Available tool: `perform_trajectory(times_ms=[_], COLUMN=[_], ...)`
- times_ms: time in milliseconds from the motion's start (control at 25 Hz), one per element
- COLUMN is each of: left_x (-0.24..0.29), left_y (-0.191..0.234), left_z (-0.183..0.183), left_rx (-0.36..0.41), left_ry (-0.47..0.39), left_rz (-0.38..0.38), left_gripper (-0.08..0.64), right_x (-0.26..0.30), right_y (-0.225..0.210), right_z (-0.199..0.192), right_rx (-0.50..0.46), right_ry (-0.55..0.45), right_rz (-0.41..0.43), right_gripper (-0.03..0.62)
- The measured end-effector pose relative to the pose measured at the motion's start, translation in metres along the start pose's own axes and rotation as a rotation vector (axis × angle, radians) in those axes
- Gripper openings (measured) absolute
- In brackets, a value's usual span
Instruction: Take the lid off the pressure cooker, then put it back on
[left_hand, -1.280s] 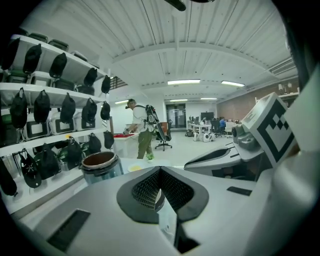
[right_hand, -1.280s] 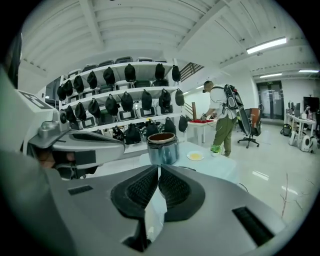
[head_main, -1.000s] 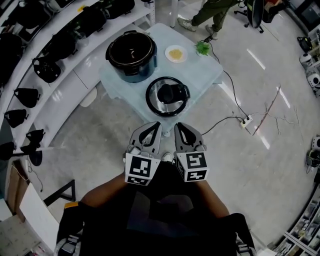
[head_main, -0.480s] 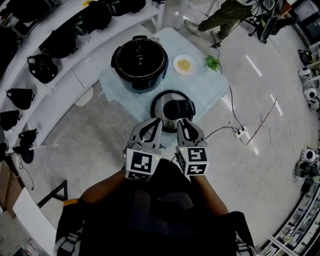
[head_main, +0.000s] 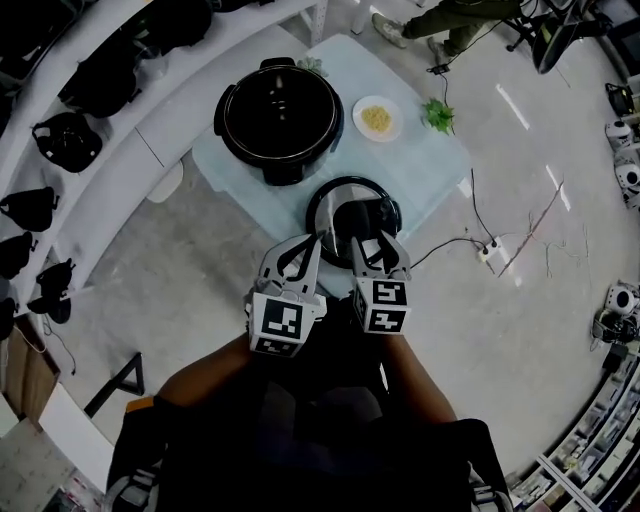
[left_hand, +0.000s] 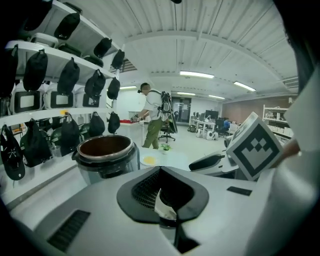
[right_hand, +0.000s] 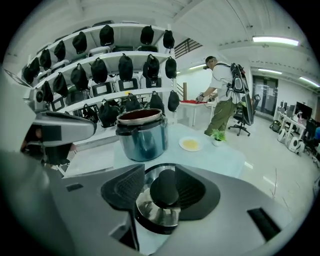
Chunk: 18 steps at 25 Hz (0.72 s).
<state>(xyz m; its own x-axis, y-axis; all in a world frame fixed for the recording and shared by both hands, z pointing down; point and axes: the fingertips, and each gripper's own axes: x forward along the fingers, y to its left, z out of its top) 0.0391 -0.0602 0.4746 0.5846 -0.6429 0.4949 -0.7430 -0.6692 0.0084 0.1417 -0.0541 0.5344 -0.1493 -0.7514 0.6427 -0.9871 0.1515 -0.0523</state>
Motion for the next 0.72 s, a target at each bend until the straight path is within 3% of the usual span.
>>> perform_trajectory(times_ms=[120, 240, 720], left_x=[0.020, 0.039, 0.089], left_y=[0.005, 0.011, 0.024], left_z=[-0.013, -0.026, -0.068], left_rx=[0.009, -0.029, -0.065], left_ry=[0.031, 0.048, 0.156], left_rz=[0.003, 0.025, 0.060], left_gripper=[0.008, 0.008, 0.008], right_x=[0.025, 0.046, 0.108], right_y=[-0.007, -0.009, -0.015], right_z=[-0.006, -0.015, -0.053], right_rx=[0.006, -0.001, -0.023], right_ry=[0.007, 0.016, 0.076], right_rz=[0.001, 0.015, 0.052], right_gripper=[0.231, 0.258, 0.308])
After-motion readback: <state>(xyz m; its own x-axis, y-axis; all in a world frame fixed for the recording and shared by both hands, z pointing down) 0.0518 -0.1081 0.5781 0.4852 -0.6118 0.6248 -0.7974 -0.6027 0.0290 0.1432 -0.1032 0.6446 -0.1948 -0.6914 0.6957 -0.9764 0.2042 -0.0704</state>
